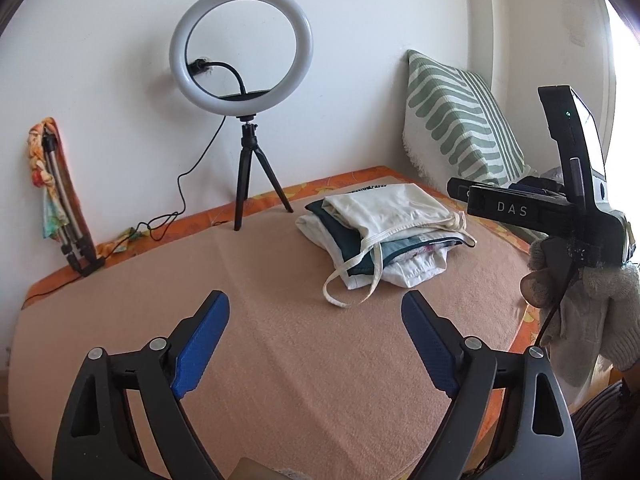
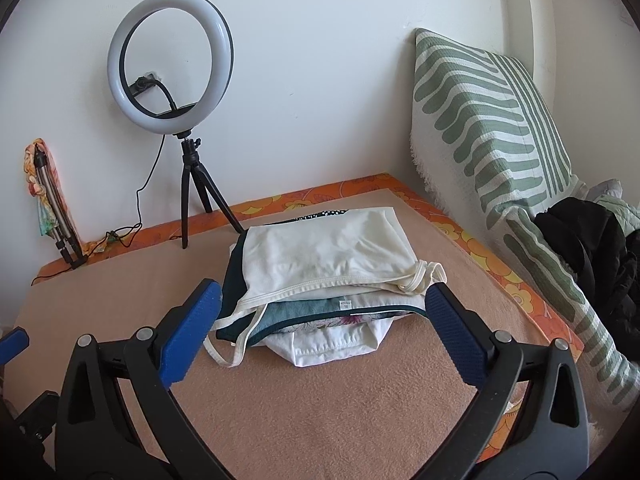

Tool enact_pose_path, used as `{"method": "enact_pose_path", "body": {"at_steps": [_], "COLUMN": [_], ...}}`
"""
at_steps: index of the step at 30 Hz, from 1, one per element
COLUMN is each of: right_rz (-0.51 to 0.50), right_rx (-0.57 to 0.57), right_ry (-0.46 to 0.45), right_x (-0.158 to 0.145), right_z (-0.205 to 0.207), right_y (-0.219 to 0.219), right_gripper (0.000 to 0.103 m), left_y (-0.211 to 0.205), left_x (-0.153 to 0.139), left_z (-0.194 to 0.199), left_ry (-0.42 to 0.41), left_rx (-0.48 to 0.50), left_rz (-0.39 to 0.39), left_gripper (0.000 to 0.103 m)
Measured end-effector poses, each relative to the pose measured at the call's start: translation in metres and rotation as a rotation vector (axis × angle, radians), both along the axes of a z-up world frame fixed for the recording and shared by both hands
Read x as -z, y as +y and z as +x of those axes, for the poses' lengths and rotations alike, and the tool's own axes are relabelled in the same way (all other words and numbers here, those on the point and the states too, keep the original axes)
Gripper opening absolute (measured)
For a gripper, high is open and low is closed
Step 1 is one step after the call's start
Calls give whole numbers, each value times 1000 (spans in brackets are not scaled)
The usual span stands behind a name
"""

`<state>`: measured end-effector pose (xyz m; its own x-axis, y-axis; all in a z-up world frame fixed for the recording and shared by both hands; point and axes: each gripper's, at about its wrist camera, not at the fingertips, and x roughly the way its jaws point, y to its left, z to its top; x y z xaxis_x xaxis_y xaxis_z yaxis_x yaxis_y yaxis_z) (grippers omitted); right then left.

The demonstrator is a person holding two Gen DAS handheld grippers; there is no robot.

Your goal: Fold small clothes

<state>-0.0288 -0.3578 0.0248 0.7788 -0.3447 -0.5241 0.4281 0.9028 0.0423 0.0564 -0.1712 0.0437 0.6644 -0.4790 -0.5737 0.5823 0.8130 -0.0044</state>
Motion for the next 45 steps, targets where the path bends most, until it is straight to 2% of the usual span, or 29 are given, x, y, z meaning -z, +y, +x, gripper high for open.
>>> {"method": "enact_pose_path", "body": {"at_steps": [5, 20, 31, 45], "right_rz": [21, -16, -1, 6], "right_rx": [5, 25, 8, 23], "right_ry": [-5, -18, -7, -11], "right_x": [13, 40, 47, 47], "right_z": [-10, -13, -9, -10], "right_y": [15, 34, 39, 39], "right_gripper": [103, 103, 103, 103], "left_y": [9, 31, 33, 34], "left_x": [8, 38, 57, 59], "left_z": [-8, 3, 1, -1], "left_ry": [-37, -9, -7, -5], "left_rx": [-25, -93, -111, -101], "left_rz": [38, 22, 69, 80], "left_gripper": [97, 98, 100, 100]}}
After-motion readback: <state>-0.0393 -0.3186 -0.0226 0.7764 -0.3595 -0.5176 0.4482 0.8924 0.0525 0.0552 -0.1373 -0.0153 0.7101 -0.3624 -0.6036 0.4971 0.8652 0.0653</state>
